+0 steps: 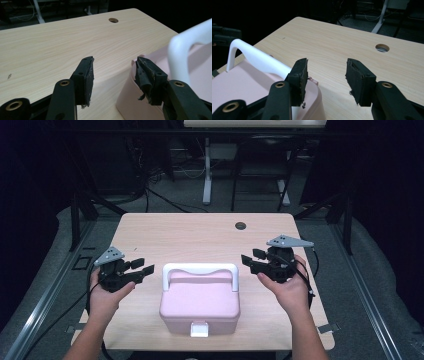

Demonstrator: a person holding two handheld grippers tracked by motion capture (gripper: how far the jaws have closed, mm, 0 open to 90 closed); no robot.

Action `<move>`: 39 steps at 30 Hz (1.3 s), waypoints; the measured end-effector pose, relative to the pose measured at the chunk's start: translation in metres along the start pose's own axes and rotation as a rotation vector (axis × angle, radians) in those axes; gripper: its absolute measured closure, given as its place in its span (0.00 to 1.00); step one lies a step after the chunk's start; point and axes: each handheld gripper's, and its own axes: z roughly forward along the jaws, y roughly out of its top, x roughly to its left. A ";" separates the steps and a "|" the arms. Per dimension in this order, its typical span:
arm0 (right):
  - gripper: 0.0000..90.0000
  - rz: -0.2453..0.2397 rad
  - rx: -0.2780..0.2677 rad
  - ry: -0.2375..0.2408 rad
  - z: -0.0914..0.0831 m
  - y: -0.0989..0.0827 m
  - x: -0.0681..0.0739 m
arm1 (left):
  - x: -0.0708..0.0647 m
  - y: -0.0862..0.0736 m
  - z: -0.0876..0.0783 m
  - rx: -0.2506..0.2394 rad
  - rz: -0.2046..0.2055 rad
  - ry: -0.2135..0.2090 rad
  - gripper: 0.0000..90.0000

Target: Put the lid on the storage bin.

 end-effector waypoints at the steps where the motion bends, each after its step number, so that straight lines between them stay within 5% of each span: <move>1: 0.57 -0.003 0.004 -0.003 0.001 -0.001 0.000 | 0.002 0.000 0.002 0.007 -0.001 0.010 0.54; 19: 0.57 -0.002 0.008 -0.014 0.010 -0.023 0.005 | 0.023 -0.016 0.017 0.038 -0.045 0.029 0.53; 30: 0.56 0.064 -0.013 -0.138 0.015 -0.089 -0.016 | 0.035 -0.031 0.016 0.043 -0.073 0.071 0.52; 39: 0.55 0.073 -0.047 -0.237 0.025 -0.118 -0.030 | 0.042 -0.048 0.021 0.039 -0.102 0.103 0.52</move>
